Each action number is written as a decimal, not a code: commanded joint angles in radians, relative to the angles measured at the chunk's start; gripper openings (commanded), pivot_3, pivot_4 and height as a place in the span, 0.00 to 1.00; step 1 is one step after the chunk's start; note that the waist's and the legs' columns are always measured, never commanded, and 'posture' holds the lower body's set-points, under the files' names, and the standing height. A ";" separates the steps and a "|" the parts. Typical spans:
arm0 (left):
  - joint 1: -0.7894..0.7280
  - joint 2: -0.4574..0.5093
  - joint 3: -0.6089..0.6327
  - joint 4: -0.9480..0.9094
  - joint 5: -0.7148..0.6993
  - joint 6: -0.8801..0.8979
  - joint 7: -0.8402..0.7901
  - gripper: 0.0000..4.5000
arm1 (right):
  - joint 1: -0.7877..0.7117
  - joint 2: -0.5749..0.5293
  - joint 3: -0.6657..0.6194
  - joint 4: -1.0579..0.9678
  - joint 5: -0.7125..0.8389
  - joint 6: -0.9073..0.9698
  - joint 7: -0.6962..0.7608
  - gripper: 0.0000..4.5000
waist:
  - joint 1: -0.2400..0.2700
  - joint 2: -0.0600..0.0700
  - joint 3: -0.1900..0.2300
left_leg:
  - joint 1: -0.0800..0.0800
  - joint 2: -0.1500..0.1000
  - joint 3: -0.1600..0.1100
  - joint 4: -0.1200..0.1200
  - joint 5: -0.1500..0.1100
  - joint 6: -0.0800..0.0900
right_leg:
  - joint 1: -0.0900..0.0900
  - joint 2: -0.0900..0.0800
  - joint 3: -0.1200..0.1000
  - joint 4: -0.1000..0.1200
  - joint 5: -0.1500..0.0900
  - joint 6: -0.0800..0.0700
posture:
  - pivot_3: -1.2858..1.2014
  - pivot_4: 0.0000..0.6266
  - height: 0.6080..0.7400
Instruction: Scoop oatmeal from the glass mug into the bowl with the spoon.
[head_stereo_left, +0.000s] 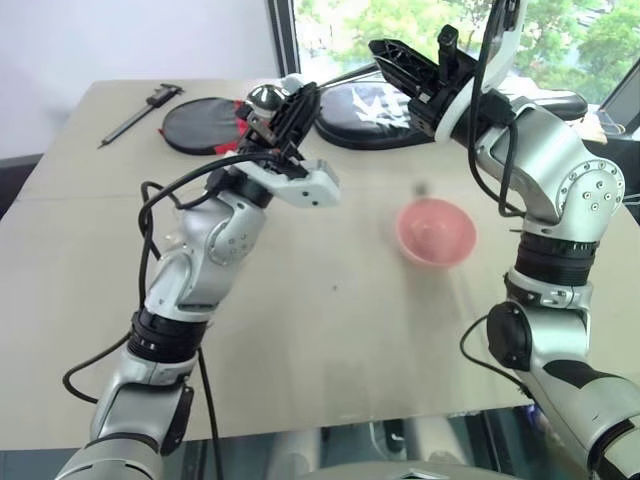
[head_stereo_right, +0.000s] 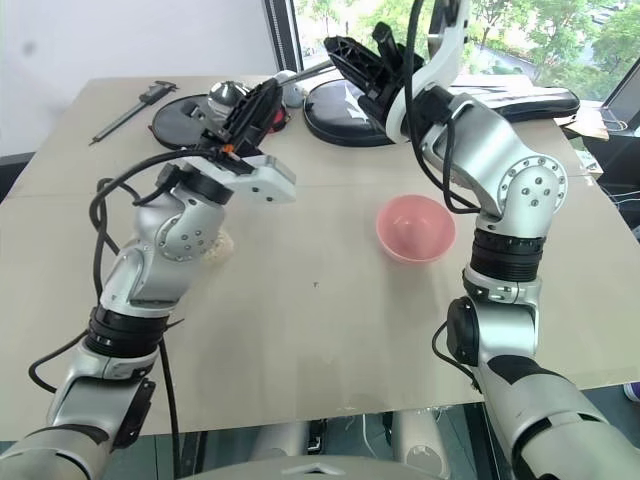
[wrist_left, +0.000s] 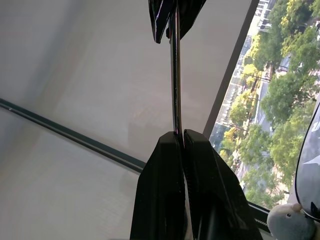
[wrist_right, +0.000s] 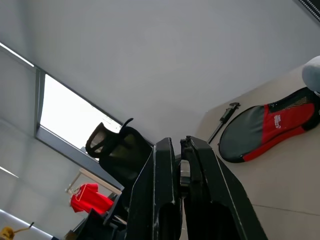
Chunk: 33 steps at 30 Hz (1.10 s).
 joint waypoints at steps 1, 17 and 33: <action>0.002 -0.005 0.008 -0.032 -0.004 -0.022 -0.002 0.17 | -0.015 -0.013 -0.002 -0.017 -0.001 -0.035 -0.005 0.00 | 0.000 0.000 0.000 | 0.000 0.000 0.000 0.000 0.000 0.000 | 0.000 0.000 0.000 0.000 0.000 0.000 | 0.52 0.24 1.00; 0.161 -0.189 0.415 -0.412 -0.404 0.317 -0.051 0.41 | 0.026 -0.156 -0.084 0.072 -0.038 -0.060 0.009 0.00 | 0.000 0.003 -0.002 | -0.001 0.000 -0.001 0.001 0.000 0.000 | 0.000 -0.001 -0.001 0.000 0.000 0.000 | 0.52 0.24 1.00; 0.873 -0.548 0.709 -0.606 -0.793 0.378 -0.065 0.41 | 0.083 -0.279 -0.117 0.149 -0.183 -0.033 0.125 0.00 | 0.001 0.007 -0.004 | 0.005 -0.001 -0.004 0.004 -0.002 0.005 | 0.006 0.001 -0.002 -0.001 0.001 -0.003 | 0.52 0.24 1.00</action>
